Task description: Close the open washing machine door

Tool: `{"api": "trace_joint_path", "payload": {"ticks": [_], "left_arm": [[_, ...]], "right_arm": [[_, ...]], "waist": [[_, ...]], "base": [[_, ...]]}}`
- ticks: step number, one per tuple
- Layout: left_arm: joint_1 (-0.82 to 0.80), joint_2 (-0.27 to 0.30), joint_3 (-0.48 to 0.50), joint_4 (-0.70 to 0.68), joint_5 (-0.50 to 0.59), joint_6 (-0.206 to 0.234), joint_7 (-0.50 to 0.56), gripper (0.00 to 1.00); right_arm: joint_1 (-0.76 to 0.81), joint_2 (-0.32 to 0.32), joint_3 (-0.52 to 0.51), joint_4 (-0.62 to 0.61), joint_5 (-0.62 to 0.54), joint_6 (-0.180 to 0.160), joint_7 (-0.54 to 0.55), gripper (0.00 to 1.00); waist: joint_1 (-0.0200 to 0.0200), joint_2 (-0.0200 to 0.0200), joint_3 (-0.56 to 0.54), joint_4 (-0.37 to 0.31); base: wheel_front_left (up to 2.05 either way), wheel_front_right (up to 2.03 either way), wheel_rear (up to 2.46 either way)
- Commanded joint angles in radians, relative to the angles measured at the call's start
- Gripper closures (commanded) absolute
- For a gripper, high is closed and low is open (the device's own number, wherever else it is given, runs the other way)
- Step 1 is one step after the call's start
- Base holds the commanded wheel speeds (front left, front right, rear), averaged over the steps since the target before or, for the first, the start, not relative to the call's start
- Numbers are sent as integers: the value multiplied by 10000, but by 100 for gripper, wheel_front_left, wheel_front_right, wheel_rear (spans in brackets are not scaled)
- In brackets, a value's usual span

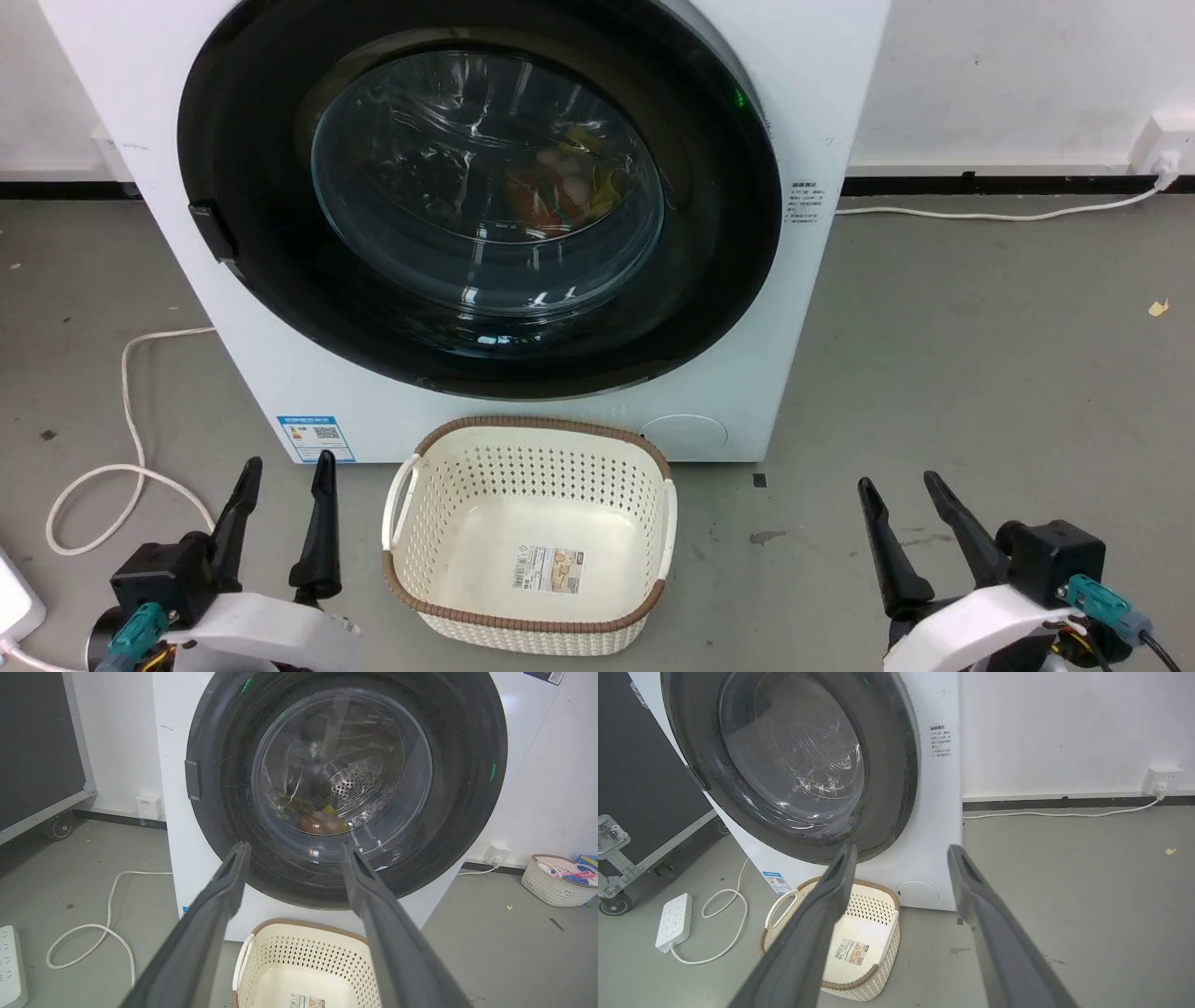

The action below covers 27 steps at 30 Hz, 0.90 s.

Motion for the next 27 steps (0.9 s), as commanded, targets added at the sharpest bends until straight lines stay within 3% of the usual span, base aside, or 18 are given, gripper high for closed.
{"api": "trace_joint_path", "payload": {"ticks": [1, 19, 20, 27], "left_arm": [[73, 26, -34, -40, 3, 45, -58, 0], [-42, 67, -196, 91, -149, 47, -135, 0], [-3, 37, -211, 78, -113, 4, -85, 100], [3, -8, -218, 45, -2, 18, -12, 100]], "right_arm": [[-60, -6, -22, 28, 57, -6, -69, 0], [-133, -6, -32, 42, 79, -6, -139, 0], [-31, 0, -21, 34, 8, 0, -93, 100], [-21, 0, -37, -9, -68, 0, -64, 100]], "waist": [[0, 0, -4, -8], [0, 0, 14, -15], [0, 0, 15, -16], [0, 0, 19, 18]], "base": [[0, 0, 0], [0, 0, 0], [0, 0, 0], [0, 0, 0]]}}
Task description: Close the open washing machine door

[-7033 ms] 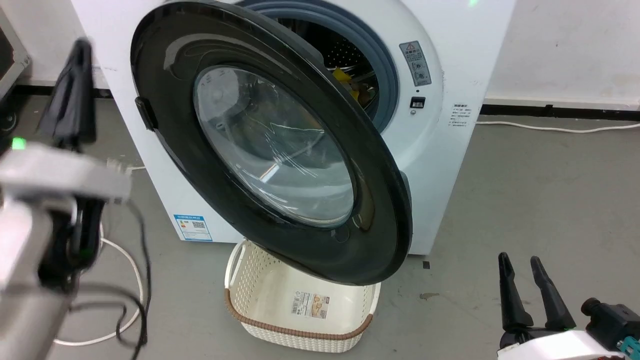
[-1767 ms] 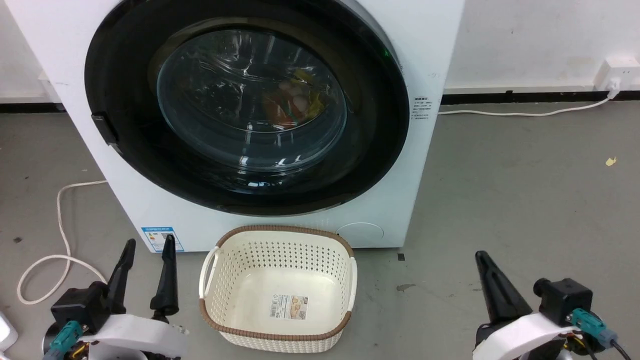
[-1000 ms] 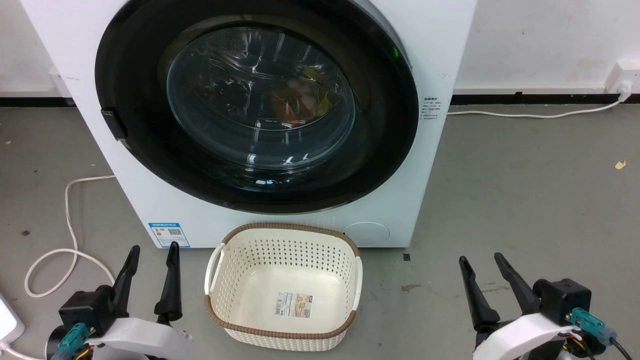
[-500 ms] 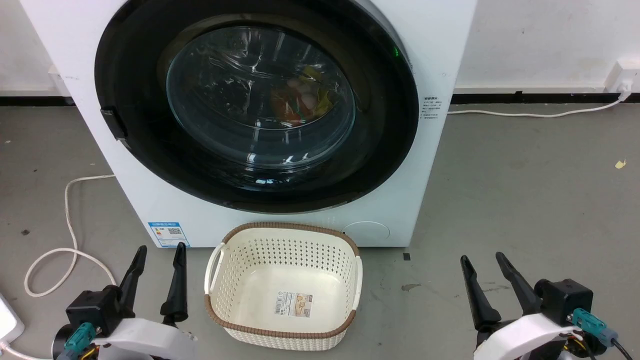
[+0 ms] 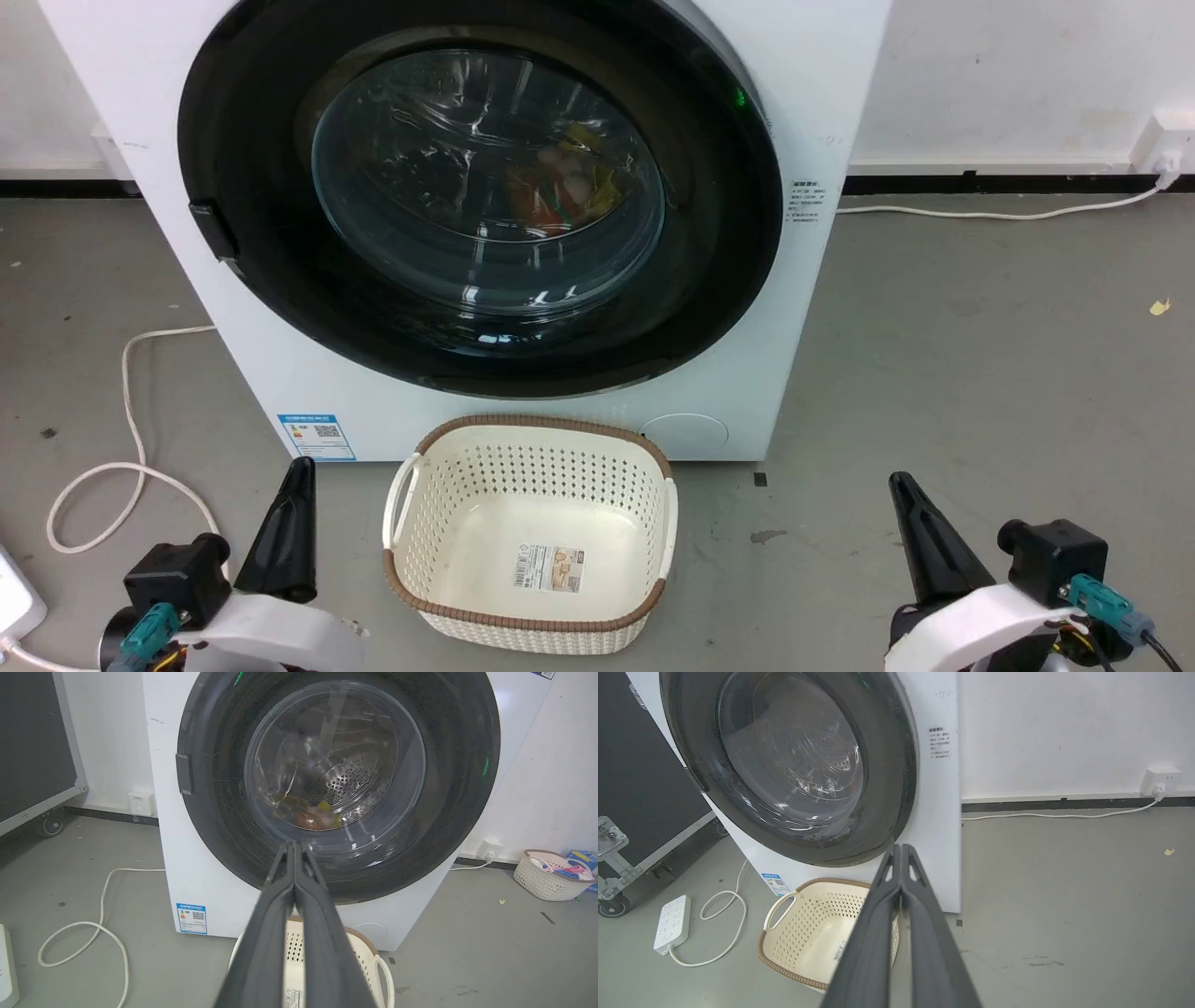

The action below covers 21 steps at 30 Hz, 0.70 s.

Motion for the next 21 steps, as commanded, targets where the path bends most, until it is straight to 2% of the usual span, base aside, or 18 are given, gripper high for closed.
{"api": "trace_joint_path", "payload": {"ticks": [1, 21], "left_arm": [[8, -46, 5, -39, 123, 24, 42, 100], [42, -291, 29, -231, 749, 136, 381, 100]], "right_arm": [[8, 0, -21, -49, -82, 0, 23, 100], [50, -1, -123, -290, -471, -1, 181, 100]], "waist": [[0, 0, 1, 17], [0, 0, 19, 209]], "base": [[0, 0, 0], [0, 0, 0]]}}
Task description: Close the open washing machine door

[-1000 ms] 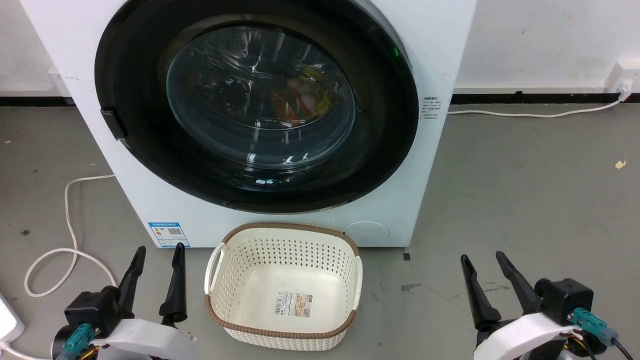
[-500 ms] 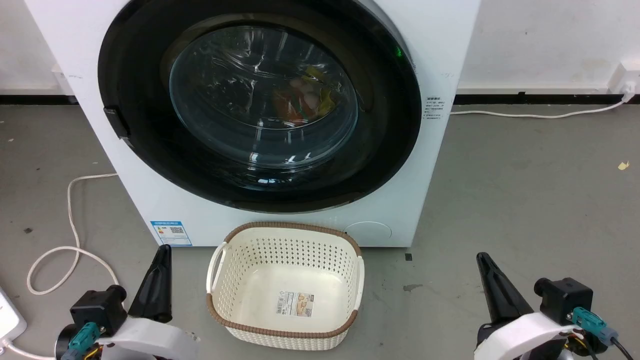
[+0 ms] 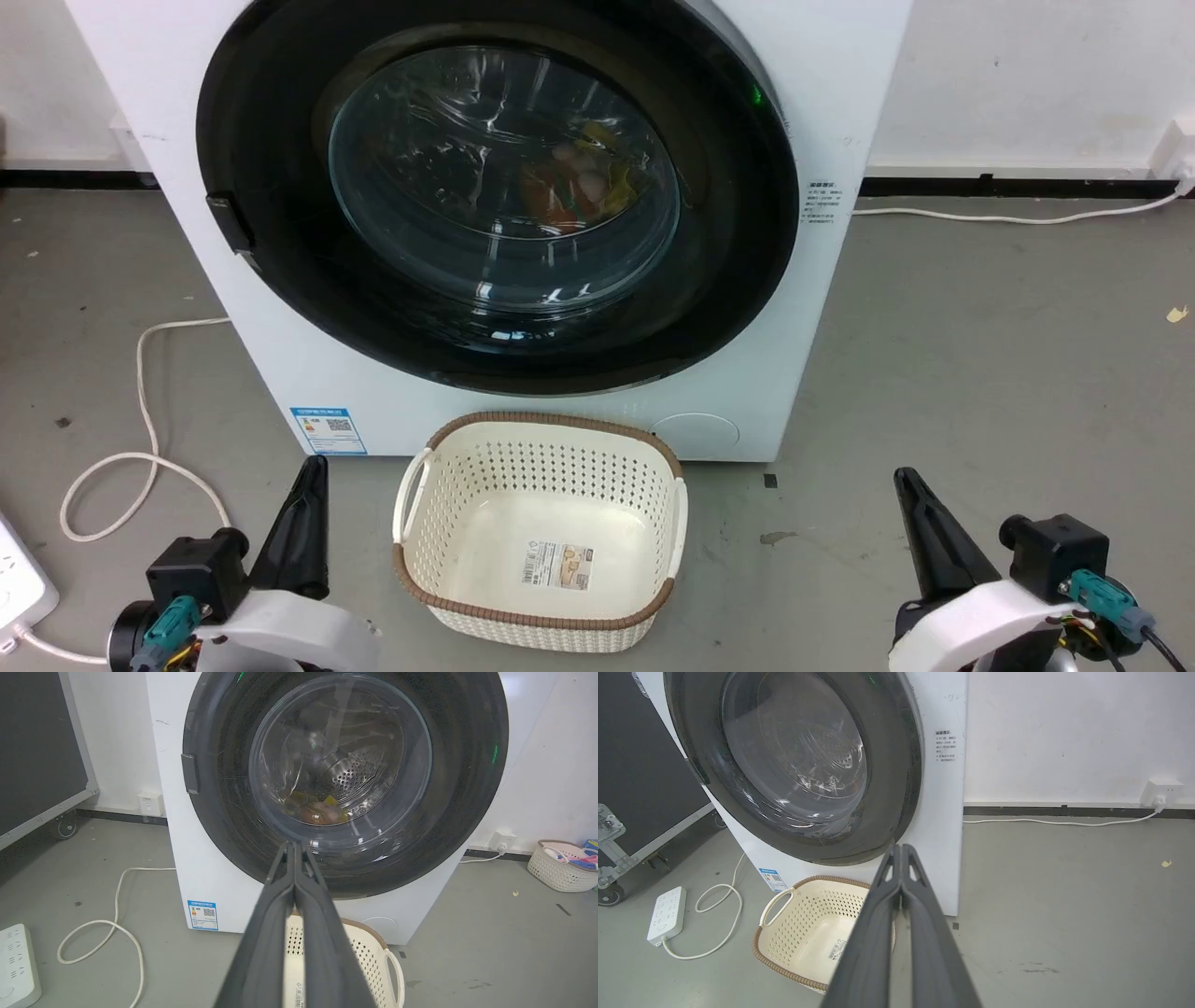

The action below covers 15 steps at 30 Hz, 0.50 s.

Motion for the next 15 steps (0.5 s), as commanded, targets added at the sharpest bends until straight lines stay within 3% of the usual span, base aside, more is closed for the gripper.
{"api": "trace_joint_path", "payload": {"ticks": [1, 15], "left_arm": [[44, -70, 20, -65, 142, 56, 73, 100], [66, -226, 36, -188, 540, 127, 288, 100]], "right_arm": [[50, -1, -28, -101, -113, -1, 23, 100], [77, -2, -93, -254, -361, -2, 123, 100]], "waist": [[0, 0, 2, 17], [0, 0, 13, 139]], "base": [[0, 0, 0], [0, 0, 0]]}}
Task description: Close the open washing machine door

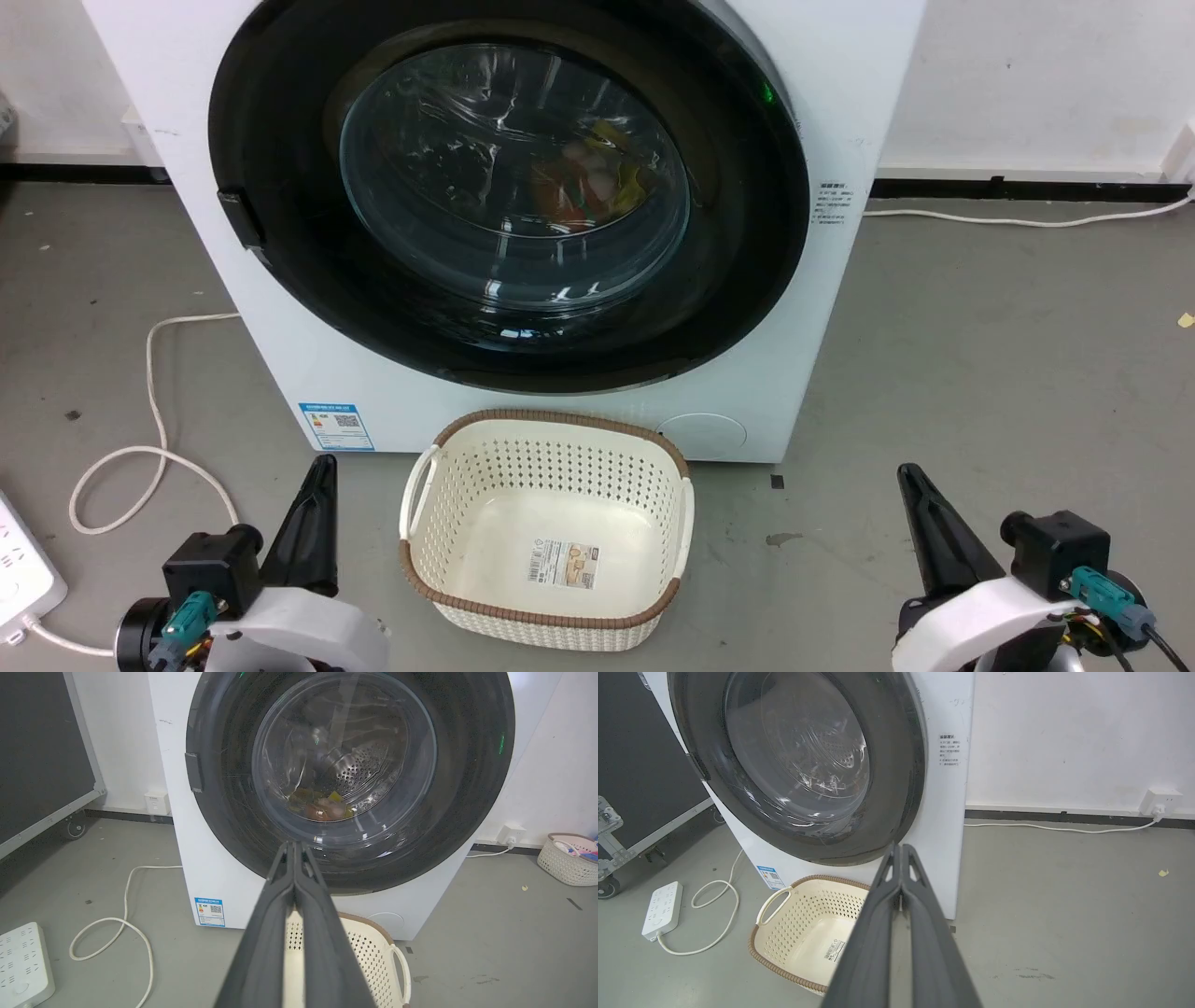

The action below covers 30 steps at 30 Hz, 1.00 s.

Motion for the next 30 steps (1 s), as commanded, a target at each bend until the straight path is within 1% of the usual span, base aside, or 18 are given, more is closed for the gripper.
{"api": "trace_joint_path", "payload": {"ticks": [1, 30], "left_arm": [[66, -32, 28, -67, 98, 46, 35, 100], [112, -355, 59, -321, 923, 193, 483, 100]], "right_arm": [[72, -2, -24, -89, -94, -2, 29, 100], [128, -4, -159, -406, -608, -3, 237, 100]], "waist": [[0, 0, 1, 10], [0, 0, 25, 263]], "base": [[0, 0, 0], [0, 0, 0]]}}
